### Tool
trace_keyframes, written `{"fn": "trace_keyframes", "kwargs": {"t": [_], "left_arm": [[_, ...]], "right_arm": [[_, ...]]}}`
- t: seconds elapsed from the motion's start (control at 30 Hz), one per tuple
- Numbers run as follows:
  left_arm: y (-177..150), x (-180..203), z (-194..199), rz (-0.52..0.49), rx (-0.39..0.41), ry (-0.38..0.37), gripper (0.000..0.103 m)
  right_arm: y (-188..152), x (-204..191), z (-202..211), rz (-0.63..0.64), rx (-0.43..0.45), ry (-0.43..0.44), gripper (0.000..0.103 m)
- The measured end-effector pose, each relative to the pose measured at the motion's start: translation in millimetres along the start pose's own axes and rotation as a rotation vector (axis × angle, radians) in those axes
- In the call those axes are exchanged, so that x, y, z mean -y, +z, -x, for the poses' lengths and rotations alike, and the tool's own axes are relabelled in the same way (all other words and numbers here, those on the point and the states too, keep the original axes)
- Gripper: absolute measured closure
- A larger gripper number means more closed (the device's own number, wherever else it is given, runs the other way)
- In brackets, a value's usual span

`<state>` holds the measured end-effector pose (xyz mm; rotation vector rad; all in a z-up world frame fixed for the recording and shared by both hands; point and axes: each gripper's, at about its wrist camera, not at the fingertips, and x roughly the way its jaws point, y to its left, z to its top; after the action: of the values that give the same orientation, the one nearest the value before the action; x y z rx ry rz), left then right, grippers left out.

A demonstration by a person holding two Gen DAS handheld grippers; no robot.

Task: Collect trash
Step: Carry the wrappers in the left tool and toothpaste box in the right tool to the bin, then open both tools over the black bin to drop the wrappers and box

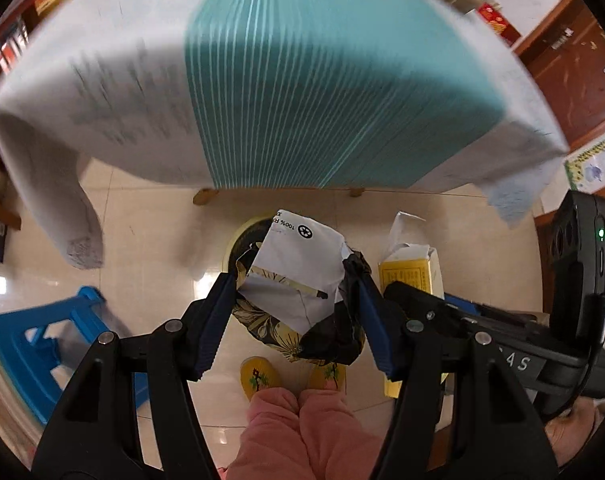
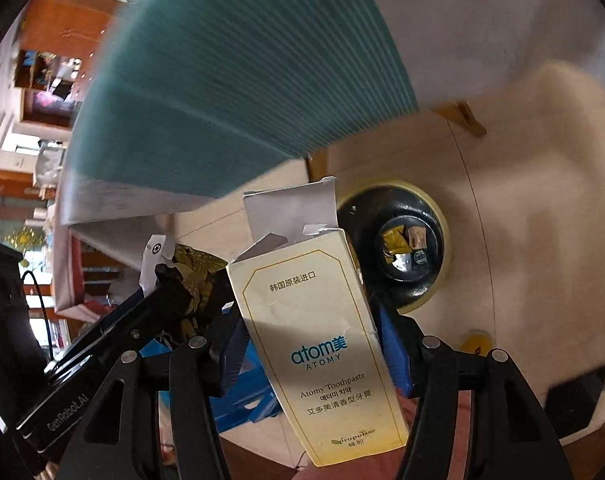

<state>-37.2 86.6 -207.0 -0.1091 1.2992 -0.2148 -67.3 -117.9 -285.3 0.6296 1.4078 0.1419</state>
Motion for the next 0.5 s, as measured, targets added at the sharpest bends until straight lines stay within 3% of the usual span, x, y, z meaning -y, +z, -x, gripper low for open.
{"fn": "trace_keyframes", "kwargs": {"t": [0.4, 0.47, 0.5], "left_arm": [[-12, -27, -154, 0.074, -0.074, 0.027, 0.041], [-14, -30, -175, 0.069, -0.1, 0.036, 0.038], [-14, -30, -182, 0.068, -0.109, 0.041, 0.029]], "right_arm": [[28, 74, -136, -0.1, -0.037, -0.018, 0.04], [32, 79, -149, -0.096, -0.043, -0.033, 0.028], [34, 82, -156, -0.092, -0.047, -0.041, 0.022]]}}
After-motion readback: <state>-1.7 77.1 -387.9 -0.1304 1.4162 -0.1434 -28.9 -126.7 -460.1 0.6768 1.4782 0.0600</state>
